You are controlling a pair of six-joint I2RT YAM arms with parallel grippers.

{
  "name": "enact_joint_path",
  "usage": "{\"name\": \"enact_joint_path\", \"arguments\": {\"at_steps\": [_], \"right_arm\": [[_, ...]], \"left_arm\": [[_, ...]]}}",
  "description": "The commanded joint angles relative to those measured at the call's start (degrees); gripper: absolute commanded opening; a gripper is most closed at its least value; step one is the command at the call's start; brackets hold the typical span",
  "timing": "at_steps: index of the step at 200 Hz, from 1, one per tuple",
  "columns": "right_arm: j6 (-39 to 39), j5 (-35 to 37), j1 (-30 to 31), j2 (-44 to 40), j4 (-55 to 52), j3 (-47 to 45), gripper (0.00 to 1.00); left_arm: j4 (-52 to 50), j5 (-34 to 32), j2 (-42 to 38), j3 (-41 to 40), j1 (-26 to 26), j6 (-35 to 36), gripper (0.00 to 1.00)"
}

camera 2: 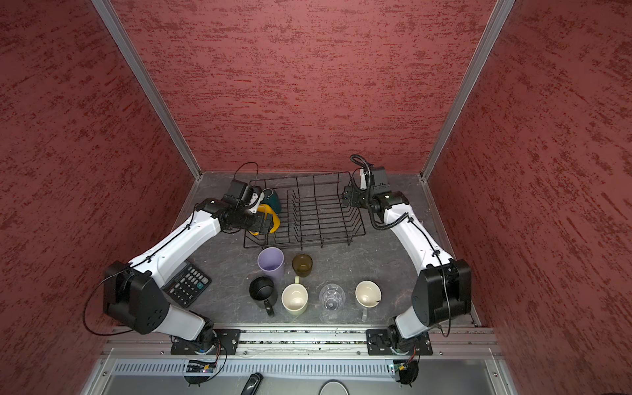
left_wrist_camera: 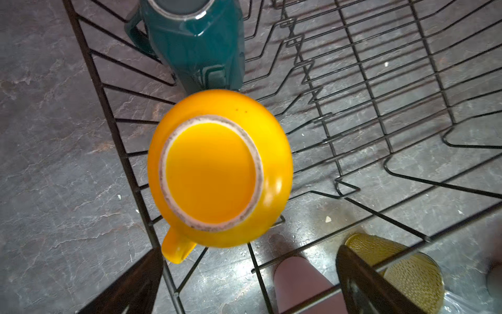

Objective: Load cups into a dish rack
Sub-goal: Pick up the cup from the dish rack.

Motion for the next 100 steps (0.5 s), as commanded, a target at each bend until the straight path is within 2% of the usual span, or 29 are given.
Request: {"name": "enact_joint_path", "arguments": {"at_steps": [1, 66, 100], "right_arm": [[-0.9, -1.8, -0.5, -0.4, 1.3, 0.7, 0.99], [-0.3, -2.7, -1.0, -1.4, 1.3, 0.2, 0.99], [0.1, -2.6, -1.2, -2.0, 1.1, -0.2, 0.99]], "left_arm": [[3.0, -3.2, 1.0, 2.7, -0.2, -1.3, 1.0], [5.0, -3.4, 4.5, 4.0, 0.3, -2.9, 1.0], [5.0, 0.9, 6.5, 4.9, 2.9, -5.2, 1.0]]}}
